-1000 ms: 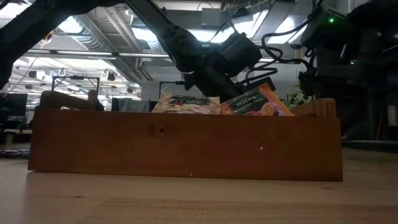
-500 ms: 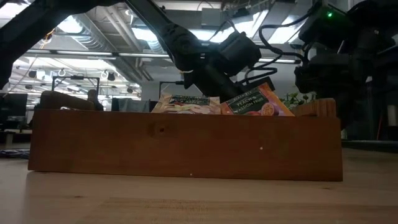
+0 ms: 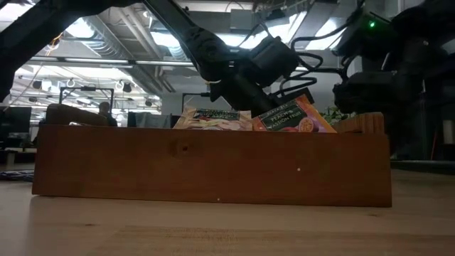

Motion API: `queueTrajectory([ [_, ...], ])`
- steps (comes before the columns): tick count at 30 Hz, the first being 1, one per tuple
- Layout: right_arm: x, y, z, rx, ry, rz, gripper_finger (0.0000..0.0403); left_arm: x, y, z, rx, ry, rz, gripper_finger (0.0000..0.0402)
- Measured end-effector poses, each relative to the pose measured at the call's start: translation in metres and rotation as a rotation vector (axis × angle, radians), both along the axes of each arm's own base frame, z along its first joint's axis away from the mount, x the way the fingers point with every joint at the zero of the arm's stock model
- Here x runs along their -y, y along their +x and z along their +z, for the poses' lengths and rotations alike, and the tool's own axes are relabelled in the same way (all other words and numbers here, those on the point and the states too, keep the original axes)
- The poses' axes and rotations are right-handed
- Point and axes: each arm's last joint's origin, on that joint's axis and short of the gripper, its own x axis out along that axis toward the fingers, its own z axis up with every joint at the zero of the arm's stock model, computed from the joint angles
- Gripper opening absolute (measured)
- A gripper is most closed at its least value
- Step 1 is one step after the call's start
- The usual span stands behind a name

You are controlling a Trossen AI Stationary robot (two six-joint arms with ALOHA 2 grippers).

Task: Pick & Place Tea
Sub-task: Put the orange tea bag into the right section of the wooden organizer

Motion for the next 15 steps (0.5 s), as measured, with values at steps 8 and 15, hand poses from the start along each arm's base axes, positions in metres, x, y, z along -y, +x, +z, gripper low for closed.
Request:
queueTrajectory([
  [8,-0.0004,0.0075,-0.0089,0.001,-0.002,0.003,0.0219,0.0,-0.0001,-0.0001,0.0,0.0,0.0,0.0003],
  [15,0.0001,0.0102,-0.0106,0.013,-0.02,0.017,0.0168,0.0,-0.0001,-0.0002,0.002,0.0,0.001,0.0002],
])
